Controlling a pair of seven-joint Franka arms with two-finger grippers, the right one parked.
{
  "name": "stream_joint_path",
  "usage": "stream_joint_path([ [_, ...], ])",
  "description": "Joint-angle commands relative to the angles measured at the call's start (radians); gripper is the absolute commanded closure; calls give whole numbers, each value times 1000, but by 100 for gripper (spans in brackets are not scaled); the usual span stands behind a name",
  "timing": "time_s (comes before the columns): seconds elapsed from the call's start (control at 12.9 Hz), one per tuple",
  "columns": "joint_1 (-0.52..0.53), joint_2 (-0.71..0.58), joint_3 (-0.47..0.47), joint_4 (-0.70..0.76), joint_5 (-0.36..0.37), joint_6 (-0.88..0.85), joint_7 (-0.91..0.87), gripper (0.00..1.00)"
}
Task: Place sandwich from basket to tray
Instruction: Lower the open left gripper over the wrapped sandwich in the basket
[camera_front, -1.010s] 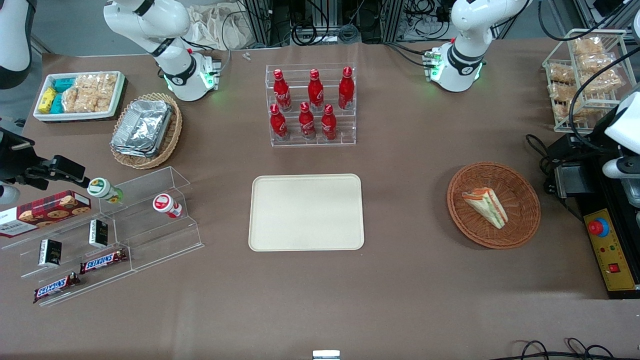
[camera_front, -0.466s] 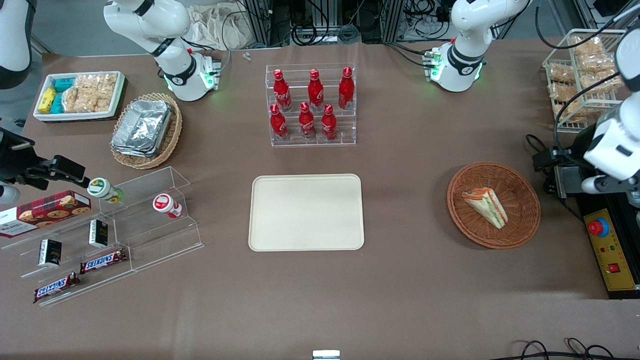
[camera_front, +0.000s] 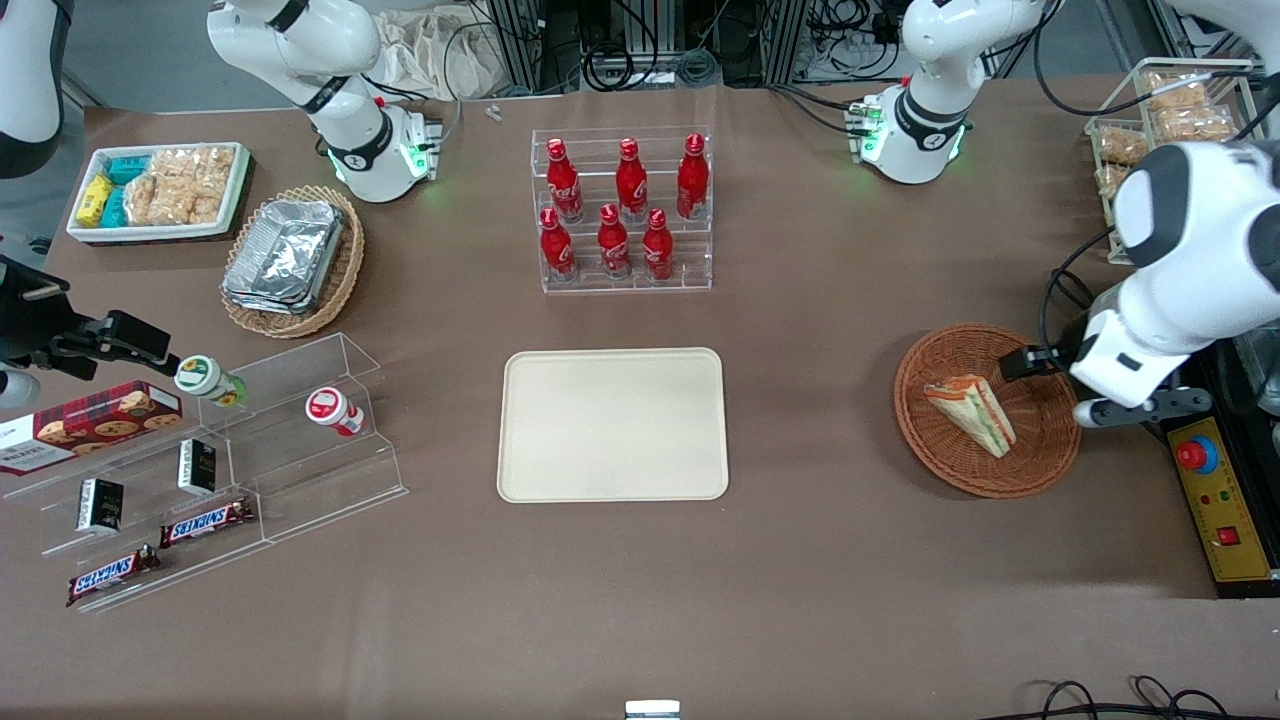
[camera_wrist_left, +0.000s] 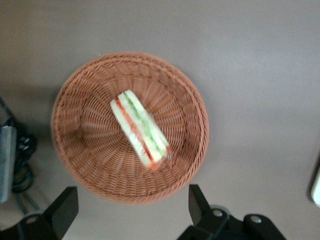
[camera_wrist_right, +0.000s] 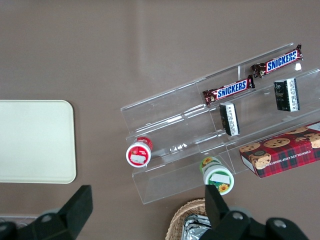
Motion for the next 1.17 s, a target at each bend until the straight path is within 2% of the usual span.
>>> stream_joint_path([
  [0.0, 8, -12, -2, -146, 9, 180, -89, 2],
  [0.23, 8, 48, 0, -181, 28, 274, -166, 2],
  [0.62, 8, 195, 20, -184, 249, 379, -413, 2],
  [0.85, 8, 232, 27, -184, 271, 415, -447, 2],
  [0.93, 8, 239, 27, -184, 271, 426, -453, 6],
  [1.01, 8, 244, 29, -183, 271, 428, -476, 17],
  [1.09, 8, 241, 29, -183, 271, 428, -496, 33],
])
